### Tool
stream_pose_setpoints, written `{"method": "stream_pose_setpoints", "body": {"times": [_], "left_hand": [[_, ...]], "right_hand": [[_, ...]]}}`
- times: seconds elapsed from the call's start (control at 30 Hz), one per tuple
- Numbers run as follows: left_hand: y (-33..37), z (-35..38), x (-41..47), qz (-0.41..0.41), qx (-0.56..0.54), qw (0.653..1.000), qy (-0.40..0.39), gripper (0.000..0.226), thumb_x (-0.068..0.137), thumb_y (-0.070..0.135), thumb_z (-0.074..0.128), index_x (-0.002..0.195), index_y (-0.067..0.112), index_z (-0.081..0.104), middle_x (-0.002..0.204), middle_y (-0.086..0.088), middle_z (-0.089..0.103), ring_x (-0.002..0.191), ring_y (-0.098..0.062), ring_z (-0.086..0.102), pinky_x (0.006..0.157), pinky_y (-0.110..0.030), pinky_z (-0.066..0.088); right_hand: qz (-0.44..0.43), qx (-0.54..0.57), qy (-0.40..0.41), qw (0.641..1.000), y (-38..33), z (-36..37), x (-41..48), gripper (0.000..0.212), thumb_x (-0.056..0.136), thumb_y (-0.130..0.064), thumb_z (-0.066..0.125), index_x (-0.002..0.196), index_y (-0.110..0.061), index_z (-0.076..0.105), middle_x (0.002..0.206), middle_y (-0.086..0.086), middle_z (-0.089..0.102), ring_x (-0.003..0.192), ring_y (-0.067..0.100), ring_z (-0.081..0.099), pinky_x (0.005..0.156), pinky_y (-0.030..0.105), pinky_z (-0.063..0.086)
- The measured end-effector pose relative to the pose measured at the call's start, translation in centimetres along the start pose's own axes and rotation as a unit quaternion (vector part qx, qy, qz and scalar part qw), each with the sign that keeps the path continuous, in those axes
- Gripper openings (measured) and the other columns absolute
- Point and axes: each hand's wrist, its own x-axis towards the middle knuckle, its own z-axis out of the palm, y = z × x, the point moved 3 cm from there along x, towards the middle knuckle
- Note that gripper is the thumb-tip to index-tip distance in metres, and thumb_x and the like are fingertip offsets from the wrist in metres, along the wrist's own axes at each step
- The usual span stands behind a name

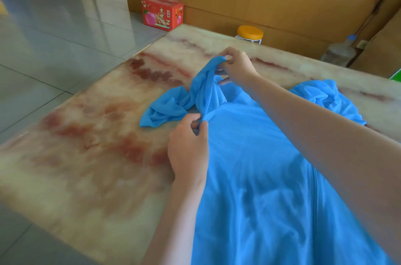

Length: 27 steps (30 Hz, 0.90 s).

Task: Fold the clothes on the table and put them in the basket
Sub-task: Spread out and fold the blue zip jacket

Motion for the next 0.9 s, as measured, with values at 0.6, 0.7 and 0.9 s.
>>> {"method": "stream_pose_setpoints", "body": {"times": [0.6, 0.7, 0.9], "left_hand": [[0.3, 0.3, -1.0, -0.012, 0.069, 0.996, -0.049, 0.026, 0.088, 0.024, 0.058, 0.113, 0.026, 0.053, 0.092, 0.007, 0.066, 0.093, -0.021, 0.06, 0.082, -0.041, 0.046], [0.3, 0.2, -0.8, 0.0, 0.07, 0.997, -0.031, 0.015, 0.089, 0.02, 0.056, 0.103, 0.025, 0.054, 0.087, 0.007, 0.064, 0.089, -0.021, 0.059, 0.078, -0.041, 0.046], [0.4, 0.2, -0.5, 0.018, 0.058, 0.998, -0.001, 0.014, 0.091, 0.012, 0.054, 0.101, 0.022, 0.054, 0.09, 0.005, 0.063, 0.087, -0.023, 0.059, 0.076, -0.041, 0.046]], "right_hand": [[0.11, -0.36, -0.121, 0.919, 6.4, -4.9, -1.0, 0.045, 0.076, -0.027, 0.079, 0.109, -0.003, 0.061, 0.097, 0.005, 0.056, 0.09, 0.023, 0.053, 0.074, 0.029, 0.039], [0.008, -0.356, -0.019, 0.934, 4.5, -4.5, -0.5, 0.03, 0.08, -0.024, 0.075, 0.104, -0.011, 0.064, 0.092, 0.002, 0.055, 0.089, 0.024, 0.054, 0.07, 0.029, 0.037], [-0.04, -0.343, 0.069, 0.936, 3.6, -2.7, -0.3, 0.02, 0.084, -0.024, 0.068, 0.103, -0.02, 0.062, 0.092, -0.002, 0.055, 0.088, 0.021, 0.053, 0.067, 0.029, 0.035]]}}
